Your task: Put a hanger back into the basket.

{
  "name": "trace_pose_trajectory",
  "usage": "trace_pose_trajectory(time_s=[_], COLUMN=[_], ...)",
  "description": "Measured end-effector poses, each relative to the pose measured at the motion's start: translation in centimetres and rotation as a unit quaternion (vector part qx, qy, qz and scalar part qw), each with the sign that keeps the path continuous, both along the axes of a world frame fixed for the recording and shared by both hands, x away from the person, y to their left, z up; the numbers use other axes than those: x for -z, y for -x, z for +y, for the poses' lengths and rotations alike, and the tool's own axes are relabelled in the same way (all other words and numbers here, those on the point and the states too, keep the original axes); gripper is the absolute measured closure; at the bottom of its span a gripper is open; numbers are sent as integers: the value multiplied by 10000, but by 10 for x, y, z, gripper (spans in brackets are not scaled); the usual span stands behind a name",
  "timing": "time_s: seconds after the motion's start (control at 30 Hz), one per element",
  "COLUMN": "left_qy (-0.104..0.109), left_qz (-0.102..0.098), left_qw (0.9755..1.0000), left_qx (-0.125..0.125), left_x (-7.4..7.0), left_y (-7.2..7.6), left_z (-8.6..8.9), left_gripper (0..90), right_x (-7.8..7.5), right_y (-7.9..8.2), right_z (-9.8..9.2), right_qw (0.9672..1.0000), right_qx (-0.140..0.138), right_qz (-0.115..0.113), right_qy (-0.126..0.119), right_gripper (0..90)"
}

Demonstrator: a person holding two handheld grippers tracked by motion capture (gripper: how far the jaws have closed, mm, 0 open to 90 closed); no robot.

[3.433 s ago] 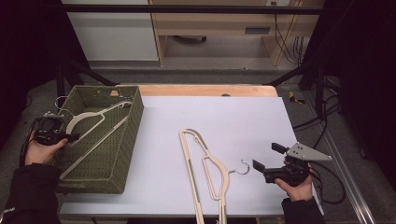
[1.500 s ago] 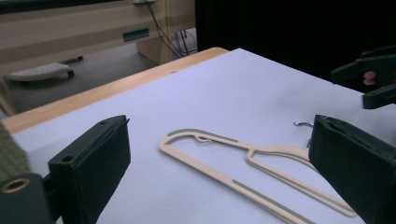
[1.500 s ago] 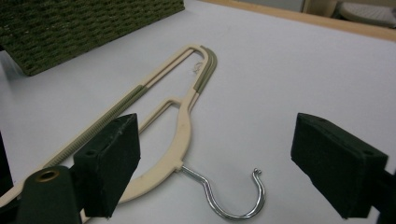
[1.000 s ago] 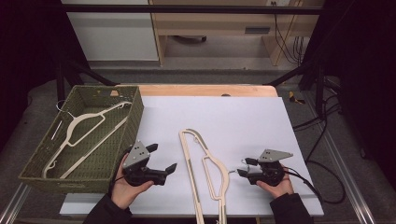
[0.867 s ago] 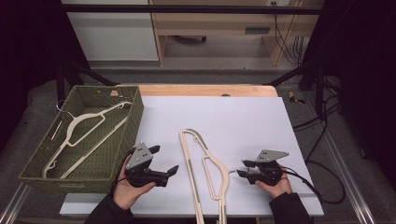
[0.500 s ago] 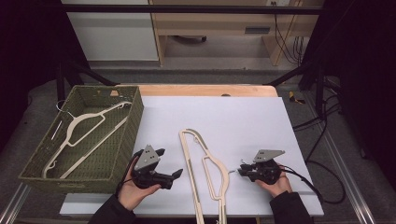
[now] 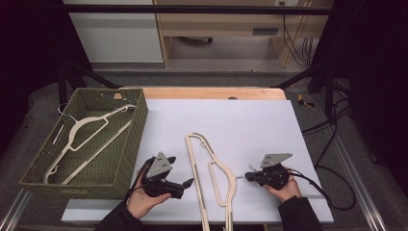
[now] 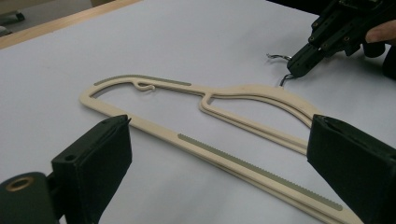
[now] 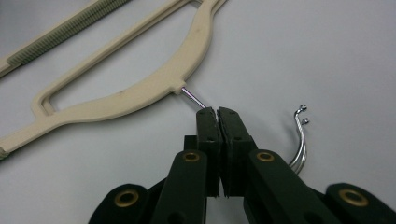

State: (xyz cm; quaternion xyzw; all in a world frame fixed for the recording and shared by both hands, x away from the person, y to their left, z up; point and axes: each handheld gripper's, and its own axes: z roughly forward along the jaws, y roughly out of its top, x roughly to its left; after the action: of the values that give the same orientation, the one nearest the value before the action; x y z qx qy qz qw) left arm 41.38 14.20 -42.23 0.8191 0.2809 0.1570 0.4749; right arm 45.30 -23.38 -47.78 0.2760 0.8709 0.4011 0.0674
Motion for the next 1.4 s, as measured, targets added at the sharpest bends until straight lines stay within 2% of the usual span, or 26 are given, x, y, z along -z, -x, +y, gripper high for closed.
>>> trace_pose_trajectory(time_s=[0.07,0.2,0.33,0.47,0.6,0.67,0.73,0.77,0.9,1.1,1.17,1.2,1.4], left_qy=[-24,-32,-106,-277,-455,-571,-612,-720,-925,-1054,-1039,-1067,-1138], left_qz=[14,39,125,214,463,592,690,736,962,1074,1052,1110,1187], left_qw=[10000,9998,9990,9979,9959,9942,9933,9921,9885,9850,9858,9850,9848], left_qx=[63,207,412,538,623,691,693,718,712,845,790,778,550], left_x=[0,-1,-1,3,13,19,26,28,39,46,46,45,43], left_y=[1,3,3,3,2,3,4,4,4,7,9,10,12], left_z=[-6,-24,-52,-83,-109,-120,-129,-133,-142,-150,-152,-152,-150], left_gripper=[71,75,83,94,120,140,174,191,293,473,517,545,632], right_x=[-3,-11,-20,-28,-36,-40,-43,-44,-50,-53,-53,-53,-54], right_y=[1,4,8,11,15,17,18,19,22,23,24,24,25], right_z=[0,1,1,1,4,6,7,9,10,13,14,14,14], right_qw=[10000,9999,9998,9998,9996,9995,9993,9992,9991,9988,9987,9987,9988], right_qx=[6,55,72,96,127,98,93,133,82,101,112,121,64], right_qz=[5,14,-9,-64,-100,-136,-170,-202,-231,-241,-236,-234,-241], right_qy=[-19,94,163,158,236,281,332,304,354,411,428,437,417], right_gripper=[891,892,893,894,894,894,894,894,894,894,894,894,890])
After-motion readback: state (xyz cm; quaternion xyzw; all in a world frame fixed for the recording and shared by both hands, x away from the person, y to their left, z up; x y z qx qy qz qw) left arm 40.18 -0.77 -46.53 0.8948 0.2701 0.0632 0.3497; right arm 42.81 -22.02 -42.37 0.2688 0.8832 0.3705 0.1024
